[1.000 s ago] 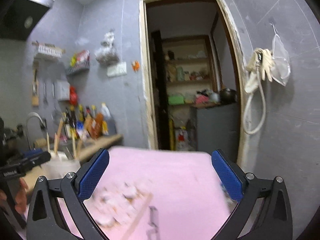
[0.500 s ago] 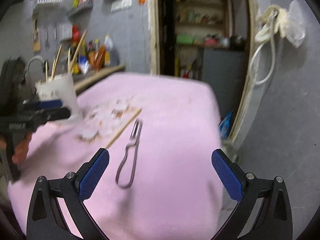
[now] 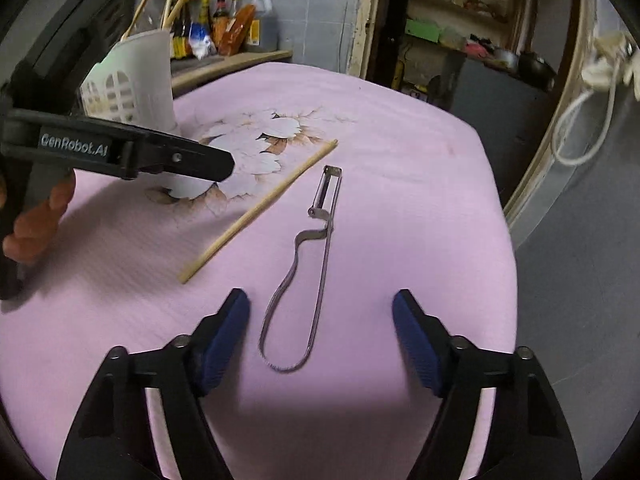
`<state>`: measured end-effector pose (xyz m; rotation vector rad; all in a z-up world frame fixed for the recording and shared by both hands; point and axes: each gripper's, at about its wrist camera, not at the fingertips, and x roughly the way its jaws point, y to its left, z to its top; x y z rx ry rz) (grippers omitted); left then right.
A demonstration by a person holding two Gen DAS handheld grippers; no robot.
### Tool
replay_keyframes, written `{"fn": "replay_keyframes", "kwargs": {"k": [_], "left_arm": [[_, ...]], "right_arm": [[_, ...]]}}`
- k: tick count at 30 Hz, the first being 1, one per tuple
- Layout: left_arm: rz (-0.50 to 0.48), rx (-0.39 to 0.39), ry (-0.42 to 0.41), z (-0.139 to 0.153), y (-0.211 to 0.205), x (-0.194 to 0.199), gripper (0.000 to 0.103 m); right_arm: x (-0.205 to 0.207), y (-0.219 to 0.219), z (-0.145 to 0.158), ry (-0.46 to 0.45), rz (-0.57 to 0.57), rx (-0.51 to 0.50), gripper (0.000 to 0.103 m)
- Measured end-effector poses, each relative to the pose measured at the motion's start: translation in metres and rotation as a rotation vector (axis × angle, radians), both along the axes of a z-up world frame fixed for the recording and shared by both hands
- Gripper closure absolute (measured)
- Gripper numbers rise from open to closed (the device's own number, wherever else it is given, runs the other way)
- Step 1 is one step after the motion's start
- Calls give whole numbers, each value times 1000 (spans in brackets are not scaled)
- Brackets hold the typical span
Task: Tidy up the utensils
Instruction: 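Move the right tool down over the metal peeler while the left tool approaches the last chopstick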
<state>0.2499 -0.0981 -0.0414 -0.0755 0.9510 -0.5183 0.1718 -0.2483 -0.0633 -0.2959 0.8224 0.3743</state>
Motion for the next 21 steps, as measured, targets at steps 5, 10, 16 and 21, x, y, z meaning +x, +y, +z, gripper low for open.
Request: {"fn": "replay_keyframes", "kwargs": {"k": [5, 10, 16, 21], "left_arm": [[-21, -1, 17, 2, -4, 6, 55], [-53, 4, 53, -3, -17, 20, 63], [-54, 51, 49, -7, -29, 32, 67], [-47, 88, 57, -10, -38, 45, 67]], "right_arm": [[6, -4, 1, -19, -12, -33, 60], [9, -18, 3, -26, -50, -16, 80], [6, -35, 7, -41, -124, -13, 80], [14, -47, 12, -10, -150, 39, 67]]}}
